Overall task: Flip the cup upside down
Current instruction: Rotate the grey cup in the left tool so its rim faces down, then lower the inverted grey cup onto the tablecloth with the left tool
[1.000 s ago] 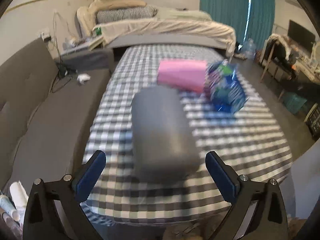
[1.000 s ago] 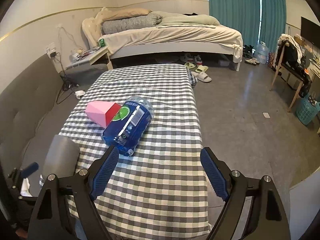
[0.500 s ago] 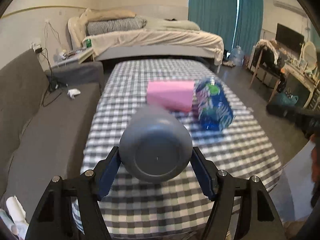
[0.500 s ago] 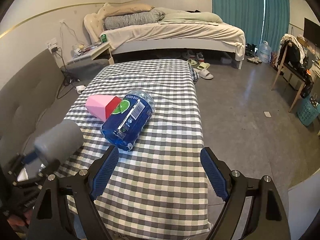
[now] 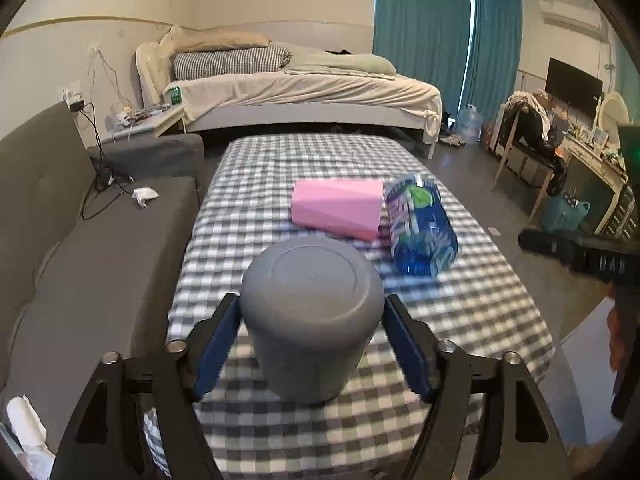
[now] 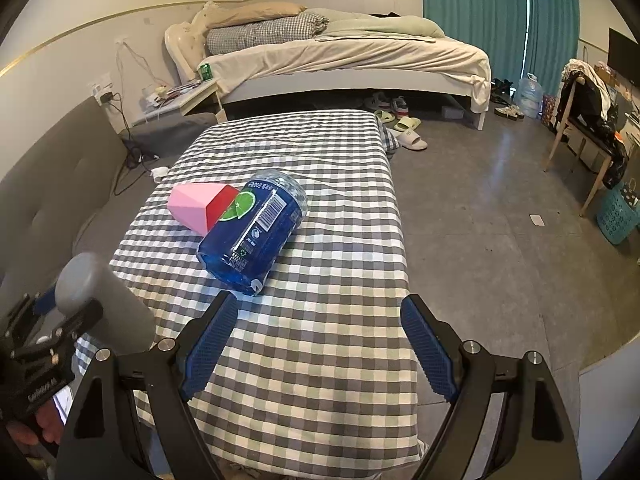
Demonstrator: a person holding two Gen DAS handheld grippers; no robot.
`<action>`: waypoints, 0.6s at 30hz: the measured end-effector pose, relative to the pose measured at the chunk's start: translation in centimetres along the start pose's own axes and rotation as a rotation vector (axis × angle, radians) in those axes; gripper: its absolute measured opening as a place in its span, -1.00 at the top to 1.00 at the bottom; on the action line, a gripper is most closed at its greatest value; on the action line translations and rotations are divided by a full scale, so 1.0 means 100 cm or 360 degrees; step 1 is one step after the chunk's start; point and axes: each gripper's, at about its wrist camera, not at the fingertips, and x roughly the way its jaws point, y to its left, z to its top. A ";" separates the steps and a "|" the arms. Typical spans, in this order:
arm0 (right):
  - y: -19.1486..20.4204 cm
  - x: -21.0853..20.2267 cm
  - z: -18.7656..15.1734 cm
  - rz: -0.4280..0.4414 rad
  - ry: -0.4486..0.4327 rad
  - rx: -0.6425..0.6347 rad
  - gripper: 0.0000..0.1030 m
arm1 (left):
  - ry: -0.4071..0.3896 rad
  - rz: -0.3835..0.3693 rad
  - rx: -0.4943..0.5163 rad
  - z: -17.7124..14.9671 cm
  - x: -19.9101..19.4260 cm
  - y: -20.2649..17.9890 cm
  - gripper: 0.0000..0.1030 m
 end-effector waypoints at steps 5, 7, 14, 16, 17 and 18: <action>0.002 0.001 0.000 0.0006 0.0011 -0.0009 -0.63 | 0.0043 0.0084 0.0062 -0.022 0.023 -0.001 -0.81; 0.003 0.002 0.000 0.0012 0.0020 -0.0012 -0.63 | 0.0055 0.0074 0.0050 -0.026 0.034 0.001 -0.68; 0.003 0.003 -0.001 0.0012 0.0037 -0.0013 -0.63 | 0.0040 -0.0053 0.0005 -0.019 0.053 -0.015 -0.43; 0.000 0.004 -0.001 0.0011 0.0043 0.0011 -0.63 | 0.0038 -0.0090 0.0016 -0.012 0.061 -0.027 -0.43; -0.002 0.002 0.000 0.0005 0.0030 0.0016 -0.63 | 0.0035 -0.0101 0.0034 -0.010 0.065 -0.032 -0.43; -0.002 0.002 -0.001 -0.0001 0.0021 0.0015 -0.63 | 0.0028 -0.0100 0.0063 -0.008 0.068 -0.039 -0.43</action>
